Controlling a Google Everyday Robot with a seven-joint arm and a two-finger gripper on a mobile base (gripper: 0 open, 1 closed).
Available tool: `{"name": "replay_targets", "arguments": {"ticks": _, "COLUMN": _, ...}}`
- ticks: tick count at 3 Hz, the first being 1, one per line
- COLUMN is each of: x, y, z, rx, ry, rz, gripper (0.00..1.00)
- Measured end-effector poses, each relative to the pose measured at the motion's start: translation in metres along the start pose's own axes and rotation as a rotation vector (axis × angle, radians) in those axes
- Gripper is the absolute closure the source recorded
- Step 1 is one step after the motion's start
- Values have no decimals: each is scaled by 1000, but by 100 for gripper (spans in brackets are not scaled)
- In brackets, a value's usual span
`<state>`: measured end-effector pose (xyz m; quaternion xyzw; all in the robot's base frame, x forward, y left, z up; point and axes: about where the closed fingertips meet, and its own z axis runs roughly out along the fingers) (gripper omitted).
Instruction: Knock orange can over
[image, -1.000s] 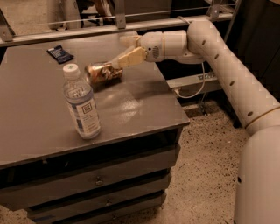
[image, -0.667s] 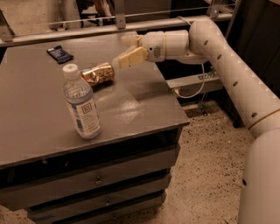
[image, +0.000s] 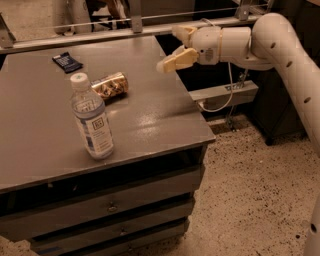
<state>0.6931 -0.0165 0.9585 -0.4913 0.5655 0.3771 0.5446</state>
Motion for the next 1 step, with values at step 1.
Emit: {"name": "replay_targets", "arguments": {"ticks": 1, "x": 0, "y": -3, "z": -7, "rx": 15, "ry": 1, "rz": -18, "gripper": 0}}
